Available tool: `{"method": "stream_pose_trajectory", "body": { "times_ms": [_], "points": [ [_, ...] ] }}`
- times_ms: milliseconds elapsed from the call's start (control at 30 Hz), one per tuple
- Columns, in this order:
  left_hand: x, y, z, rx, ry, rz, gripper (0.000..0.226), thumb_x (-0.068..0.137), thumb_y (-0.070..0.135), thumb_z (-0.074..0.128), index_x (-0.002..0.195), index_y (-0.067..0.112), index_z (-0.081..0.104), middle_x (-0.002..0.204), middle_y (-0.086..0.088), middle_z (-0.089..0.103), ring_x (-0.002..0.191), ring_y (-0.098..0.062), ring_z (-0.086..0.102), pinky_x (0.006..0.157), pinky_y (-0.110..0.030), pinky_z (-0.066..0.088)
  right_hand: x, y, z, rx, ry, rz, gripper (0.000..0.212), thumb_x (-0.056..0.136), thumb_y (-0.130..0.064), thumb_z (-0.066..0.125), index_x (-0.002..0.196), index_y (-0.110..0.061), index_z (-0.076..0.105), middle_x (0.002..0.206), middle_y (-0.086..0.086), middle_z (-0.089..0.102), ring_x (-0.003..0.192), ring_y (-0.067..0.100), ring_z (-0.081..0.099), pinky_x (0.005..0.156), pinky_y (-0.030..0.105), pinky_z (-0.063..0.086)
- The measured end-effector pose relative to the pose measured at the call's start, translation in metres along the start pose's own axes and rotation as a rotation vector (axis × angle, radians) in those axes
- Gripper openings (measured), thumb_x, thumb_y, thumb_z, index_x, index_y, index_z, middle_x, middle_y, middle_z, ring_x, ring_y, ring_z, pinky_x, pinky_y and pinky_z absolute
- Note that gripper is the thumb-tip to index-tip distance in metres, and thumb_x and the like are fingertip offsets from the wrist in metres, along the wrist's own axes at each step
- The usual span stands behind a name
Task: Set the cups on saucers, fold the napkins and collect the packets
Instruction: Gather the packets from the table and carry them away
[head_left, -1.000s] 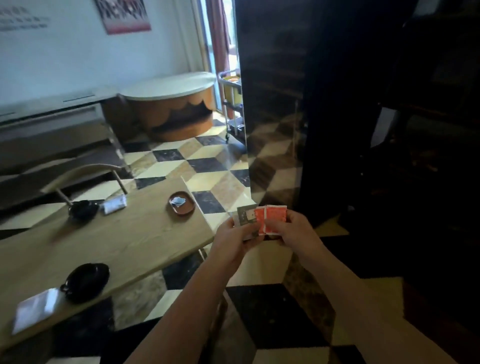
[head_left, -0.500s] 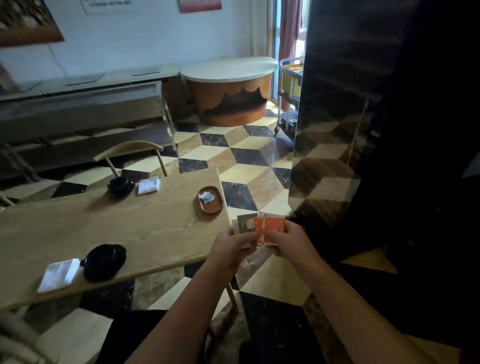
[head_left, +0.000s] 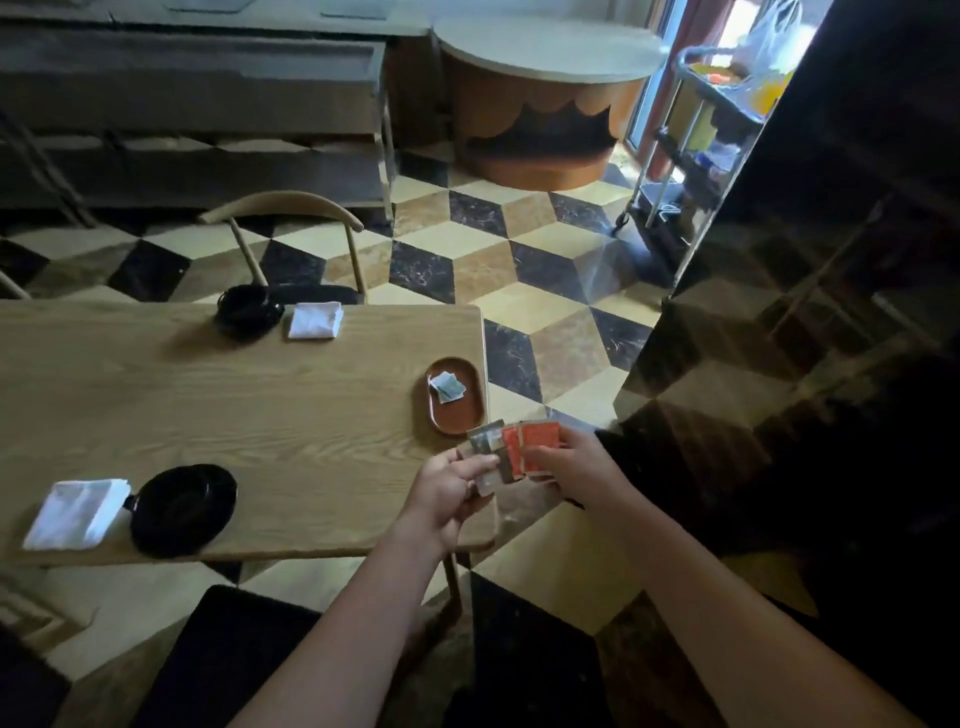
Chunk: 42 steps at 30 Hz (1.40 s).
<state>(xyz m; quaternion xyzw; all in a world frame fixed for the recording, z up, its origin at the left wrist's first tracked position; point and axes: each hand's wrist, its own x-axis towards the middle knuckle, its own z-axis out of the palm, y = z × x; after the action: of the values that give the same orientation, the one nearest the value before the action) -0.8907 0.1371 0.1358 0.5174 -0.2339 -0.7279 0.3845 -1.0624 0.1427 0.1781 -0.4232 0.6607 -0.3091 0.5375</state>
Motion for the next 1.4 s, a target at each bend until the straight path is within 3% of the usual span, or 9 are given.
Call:
{"method": "stream_pose_trajectory", "body": {
  "times_ms": [267,367,500,667,933,1067,1200,1300,1400],
  "points": [
    [0.102,0.017,-0.004,-0.155,0.255,-0.065,0.021,0.080,-0.008,0.072,0.098,0.004,0.071,0.102,-0.021,0.073,0.088,-0.031,0.068,0.092,-0.042,0.053,0.131,-0.015,0.010,-0.167,-0.126,0.102,0.016,0.089,-0.020,0.075,0.104,-0.021,0.070,0.095,0.004,0.075,0.082,0.016,0.073,0.060,0.022,0.056],
    [0.148,0.019,-0.003,-0.118,0.349,-0.102,0.019,0.079,-0.005,0.074,0.091,0.009,0.071,0.104,-0.021,0.074,0.082,-0.028,0.070,0.079,-0.035,0.056,0.190,-0.016,0.011,-0.288,-0.189,0.117,0.016,0.090,-0.021,0.073,0.106,-0.021,0.068,0.093,0.001,0.074,0.075,0.010,0.068,0.051,0.017,0.049],
    [0.196,0.024,-0.002,-0.048,0.507,-0.172,0.018,0.076,0.002,0.080,0.088,0.013,0.071,0.105,-0.021,0.074,0.093,-0.033,0.069,0.094,-0.048,0.054,0.266,-0.018,0.019,-0.478,-0.310,0.100,0.006,0.091,-0.018,0.067,0.094,-0.018,0.072,0.089,0.002,0.072,0.072,0.010,0.065,0.058,0.021,0.051],
    [0.243,0.037,0.002,-0.087,0.636,-0.277,0.018,0.078,-0.002,0.077,0.092,0.007,0.068,0.087,-0.019,0.070,0.069,-0.025,0.066,0.056,-0.029,0.059,0.336,-0.027,0.038,-0.778,-0.468,0.012,0.025,0.094,-0.025,0.059,0.109,-0.011,0.073,0.098,0.003,0.072,0.088,0.021,0.069,0.071,0.030,0.054],
    [0.286,0.046,-0.003,-0.146,0.729,-0.391,0.034,0.080,-0.013,0.072,0.112,-0.010,0.060,0.097,-0.023,0.063,0.075,-0.029,0.064,0.036,-0.027,0.052,0.391,-0.021,0.071,-1.084,-0.574,-0.081,0.020,0.093,-0.022,0.052,0.097,-0.010,0.067,0.099,0.009,0.070,0.082,0.027,0.063,0.064,0.032,0.048],
    [0.294,0.037,-0.010,0.003,0.713,-0.486,0.017,0.079,-0.014,0.072,0.088,-0.006,0.060,0.075,-0.018,0.061,0.057,-0.026,0.062,0.036,-0.028,0.049,0.398,-0.013,0.087,-1.220,-0.599,-0.137,0.022,0.092,-0.032,0.058,0.101,-0.014,0.066,0.092,0.003,0.062,0.079,0.026,0.058,0.064,0.031,0.043],
    [0.296,0.025,-0.019,0.254,0.681,-0.597,0.039,0.083,0.008,0.077,0.062,0.000,0.046,0.051,-0.016,0.050,0.042,-0.022,0.049,0.039,-0.025,0.040,0.399,-0.003,0.095,-1.288,-0.554,-0.243,0.020,0.089,-0.027,0.063,0.106,-0.017,0.066,0.101,0.002,0.061,0.092,0.029,0.066,0.062,0.032,0.038],
    [0.298,0.023,-0.021,0.493,0.769,-0.480,0.027,0.086,0.015,0.075,0.101,-0.005,0.064,0.100,-0.023,0.071,0.087,-0.034,0.072,0.070,-0.038,0.057,0.397,0.005,0.094,-1.266,-0.499,-0.277,0.028,0.089,-0.020,0.061,0.117,-0.017,0.061,0.111,0.004,0.054,0.099,0.030,0.066,0.063,0.034,0.037],
    [0.291,0.031,-0.018,0.394,0.819,-0.392,0.045,0.093,0.018,0.067,0.128,-0.005,0.050,0.130,-0.022,0.060,0.117,-0.036,0.060,0.084,-0.016,0.051,0.393,0.008,0.090,-1.233,-0.417,-0.247,0.033,0.087,-0.019,0.065,0.118,-0.016,0.052,0.117,0.007,0.051,0.100,0.031,0.064,0.063,0.035,0.038]
  ]
}}
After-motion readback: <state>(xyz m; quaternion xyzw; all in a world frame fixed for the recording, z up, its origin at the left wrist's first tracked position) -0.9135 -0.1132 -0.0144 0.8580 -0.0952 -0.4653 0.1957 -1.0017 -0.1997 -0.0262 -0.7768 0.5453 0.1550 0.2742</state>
